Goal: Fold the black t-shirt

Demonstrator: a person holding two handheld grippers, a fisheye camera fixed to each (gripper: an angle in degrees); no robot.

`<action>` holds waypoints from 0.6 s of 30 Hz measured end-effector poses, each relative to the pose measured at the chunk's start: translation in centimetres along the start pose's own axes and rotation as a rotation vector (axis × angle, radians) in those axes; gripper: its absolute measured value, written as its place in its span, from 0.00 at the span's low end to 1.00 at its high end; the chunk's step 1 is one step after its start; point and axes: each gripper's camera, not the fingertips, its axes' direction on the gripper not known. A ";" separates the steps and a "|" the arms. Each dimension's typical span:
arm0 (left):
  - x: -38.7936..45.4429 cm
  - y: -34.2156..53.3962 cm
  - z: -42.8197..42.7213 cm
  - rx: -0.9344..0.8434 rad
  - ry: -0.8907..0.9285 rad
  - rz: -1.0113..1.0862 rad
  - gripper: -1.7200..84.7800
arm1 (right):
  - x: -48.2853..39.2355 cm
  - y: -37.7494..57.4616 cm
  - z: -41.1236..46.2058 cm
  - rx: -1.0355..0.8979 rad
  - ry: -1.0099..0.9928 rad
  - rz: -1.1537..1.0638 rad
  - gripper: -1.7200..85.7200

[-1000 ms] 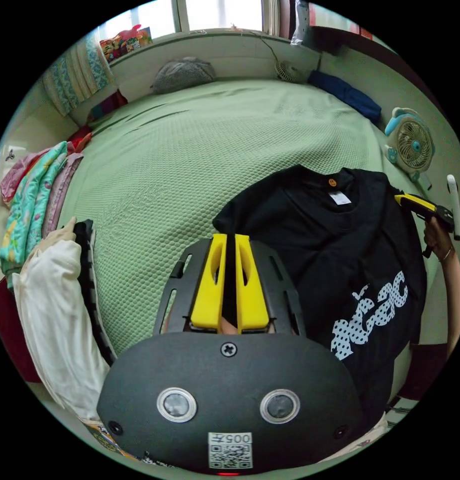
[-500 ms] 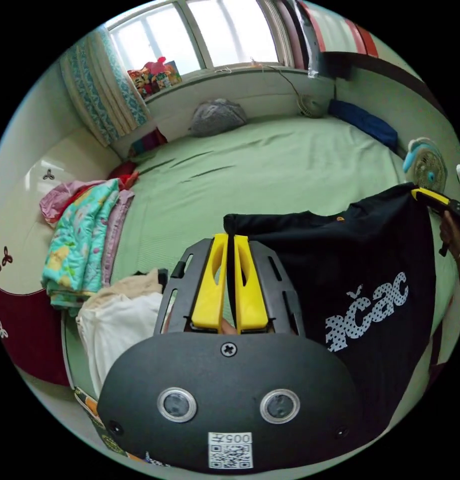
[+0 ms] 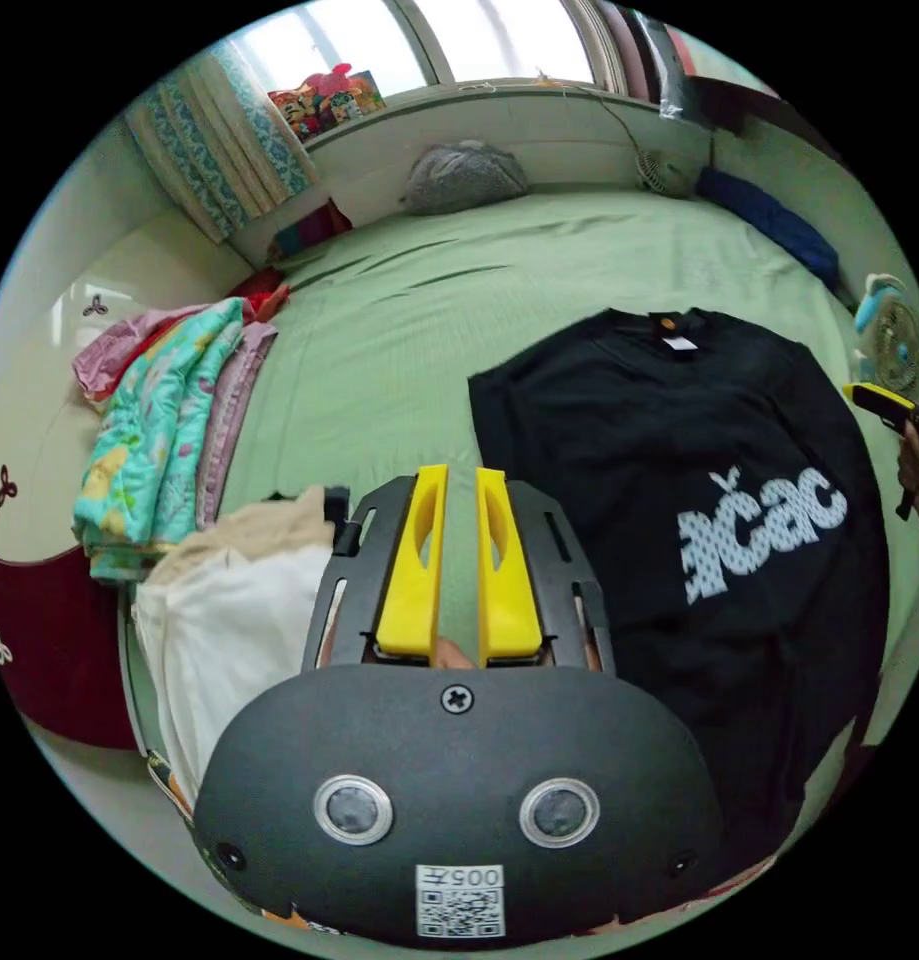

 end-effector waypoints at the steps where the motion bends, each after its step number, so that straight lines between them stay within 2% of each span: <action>1: 0.0 2.2 -1.3 0.021 0.019 0.012 0.10 | 0.2 1.2 -0.5 -0.003 -0.005 -0.008 0.09; 4: 0.7 7.7 -3.8 0.005 0.083 0.039 0.10 | 1.2 7.5 -3.3 -0.005 -0.046 -0.022 0.10; 10: 3.4 18.5 -6.3 -0.085 0.174 -0.041 0.11 | 0.9 19.7 -7.2 -0.006 -0.071 0.001 0.11; 18: 4.7 26.4 -7.2 -0.104 0.148 -0.103 0.15 | 1.1 28.6 -6.8 -0.072 -0.007 0.075 0.12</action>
